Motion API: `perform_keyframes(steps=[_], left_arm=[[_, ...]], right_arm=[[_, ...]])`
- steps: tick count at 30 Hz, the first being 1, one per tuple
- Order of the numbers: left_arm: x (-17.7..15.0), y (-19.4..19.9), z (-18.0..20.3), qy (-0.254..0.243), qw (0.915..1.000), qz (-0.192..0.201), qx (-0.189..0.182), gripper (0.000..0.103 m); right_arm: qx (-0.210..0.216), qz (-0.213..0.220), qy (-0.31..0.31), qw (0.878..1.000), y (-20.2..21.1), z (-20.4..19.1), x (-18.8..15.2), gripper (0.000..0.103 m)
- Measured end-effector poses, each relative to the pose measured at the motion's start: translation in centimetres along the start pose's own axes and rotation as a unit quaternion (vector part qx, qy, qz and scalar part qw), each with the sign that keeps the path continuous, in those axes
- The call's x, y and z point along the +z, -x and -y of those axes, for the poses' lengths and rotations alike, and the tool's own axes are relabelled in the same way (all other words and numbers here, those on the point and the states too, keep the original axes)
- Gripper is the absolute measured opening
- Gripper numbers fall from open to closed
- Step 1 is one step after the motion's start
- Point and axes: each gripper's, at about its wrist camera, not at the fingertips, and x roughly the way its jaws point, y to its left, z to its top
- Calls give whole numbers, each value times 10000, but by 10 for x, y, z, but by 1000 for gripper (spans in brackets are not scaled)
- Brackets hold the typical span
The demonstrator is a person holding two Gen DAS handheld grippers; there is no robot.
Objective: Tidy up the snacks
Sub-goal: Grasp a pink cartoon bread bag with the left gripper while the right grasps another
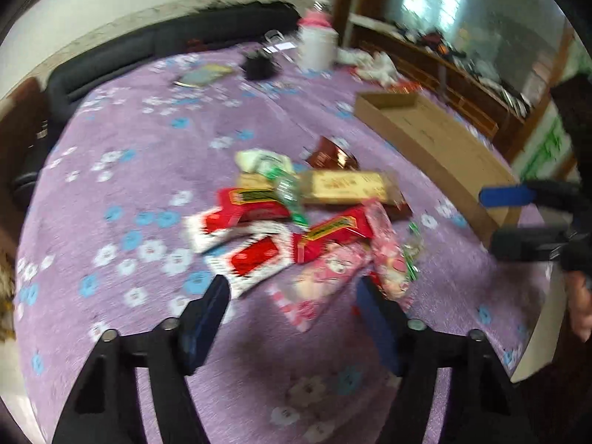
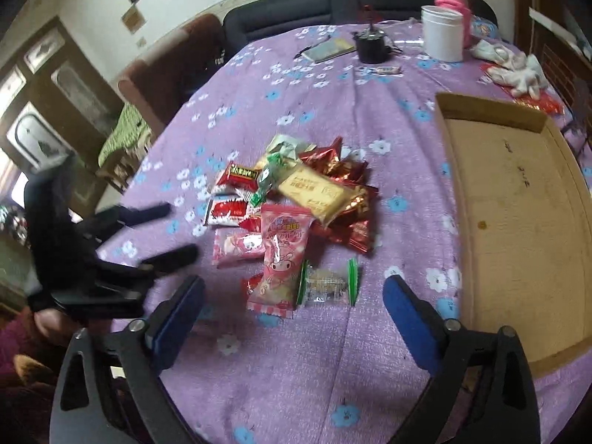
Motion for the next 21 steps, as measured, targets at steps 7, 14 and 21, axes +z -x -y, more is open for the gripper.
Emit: perform_keyframes(steps=[7, 14, 21], left_arm=[[12, -26, 19, -626, 9975, -321, -93, 59], [12, -51, 29, -812, 9954, -494, 100, 37], [-9, -32, 15, -123, 9989, -401, 206, 25]], right_arm=[[52, 193, -47, 9998, 26, 16, -10, 95], [95, 125, 31, 9999, 33, 21, -15, 95], [227, -215, 250, 9992, 4, 1, -11, 90]])
